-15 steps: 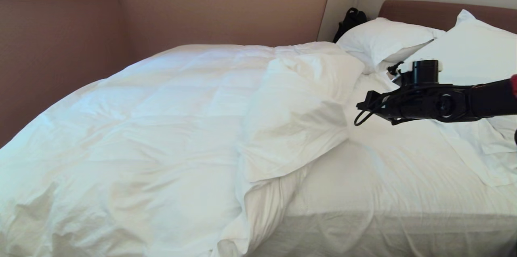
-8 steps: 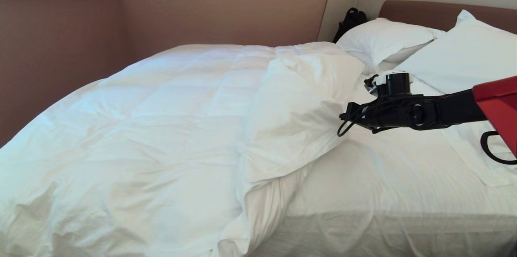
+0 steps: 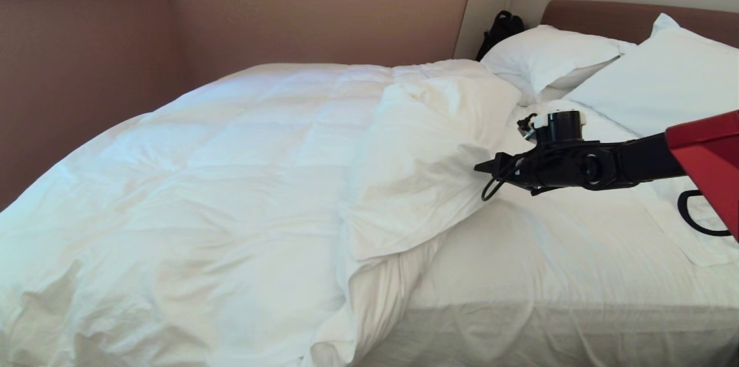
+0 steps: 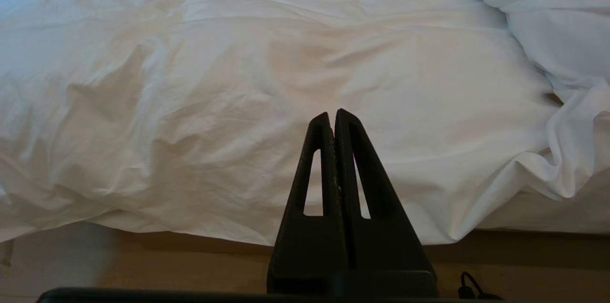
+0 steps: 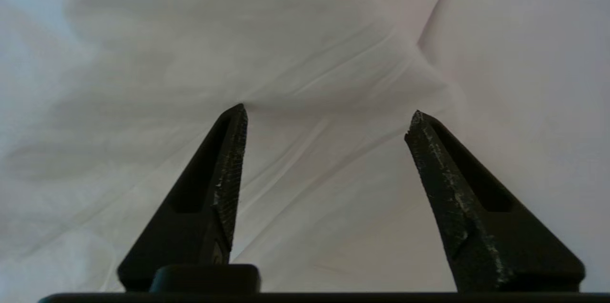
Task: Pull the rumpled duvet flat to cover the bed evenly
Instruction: Flatten the corners of the folded blanket
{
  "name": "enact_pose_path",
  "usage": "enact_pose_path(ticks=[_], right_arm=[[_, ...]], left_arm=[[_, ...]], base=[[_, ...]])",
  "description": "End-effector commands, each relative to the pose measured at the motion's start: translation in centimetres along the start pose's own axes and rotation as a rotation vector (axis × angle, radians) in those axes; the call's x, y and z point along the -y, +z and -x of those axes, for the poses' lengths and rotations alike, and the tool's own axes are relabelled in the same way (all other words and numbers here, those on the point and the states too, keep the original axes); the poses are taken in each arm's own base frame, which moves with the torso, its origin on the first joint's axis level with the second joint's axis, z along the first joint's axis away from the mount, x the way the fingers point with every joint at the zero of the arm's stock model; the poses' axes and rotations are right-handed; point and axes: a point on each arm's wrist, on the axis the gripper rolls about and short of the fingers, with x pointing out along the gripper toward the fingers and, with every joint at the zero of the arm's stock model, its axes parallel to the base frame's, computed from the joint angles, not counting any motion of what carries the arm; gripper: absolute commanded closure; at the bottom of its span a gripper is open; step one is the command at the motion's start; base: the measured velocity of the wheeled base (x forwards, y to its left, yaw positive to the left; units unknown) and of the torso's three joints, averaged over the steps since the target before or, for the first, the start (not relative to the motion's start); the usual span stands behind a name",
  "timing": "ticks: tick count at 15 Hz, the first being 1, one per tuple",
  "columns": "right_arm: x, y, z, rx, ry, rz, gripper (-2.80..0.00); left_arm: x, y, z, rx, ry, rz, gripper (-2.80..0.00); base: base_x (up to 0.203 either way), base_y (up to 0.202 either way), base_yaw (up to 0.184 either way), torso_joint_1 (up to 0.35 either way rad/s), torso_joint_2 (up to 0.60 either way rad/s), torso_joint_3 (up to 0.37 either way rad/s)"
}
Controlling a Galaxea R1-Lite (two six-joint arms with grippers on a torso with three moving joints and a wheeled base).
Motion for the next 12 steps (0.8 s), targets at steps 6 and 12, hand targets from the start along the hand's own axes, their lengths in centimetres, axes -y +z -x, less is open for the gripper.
enact_pose_path(ticks=[6,12], right_arm=[[4.3,0.9,-0.5,0.047,0.002,0.088,-2.80],[5.5,1.0,-1.7,0.025,0.099,0.087,-2.80]], left_arm=[[0.0,0.0,0.0,0.000,0.000,0.000,0.00],[0.0,0.0,0.0,0.000,0.000,0.000,0.00]], base=[[0.000,0.000,0.000,0.000,0.00,0.000],[0.000,0.000,0.000,0.000,0.00,0.000]])
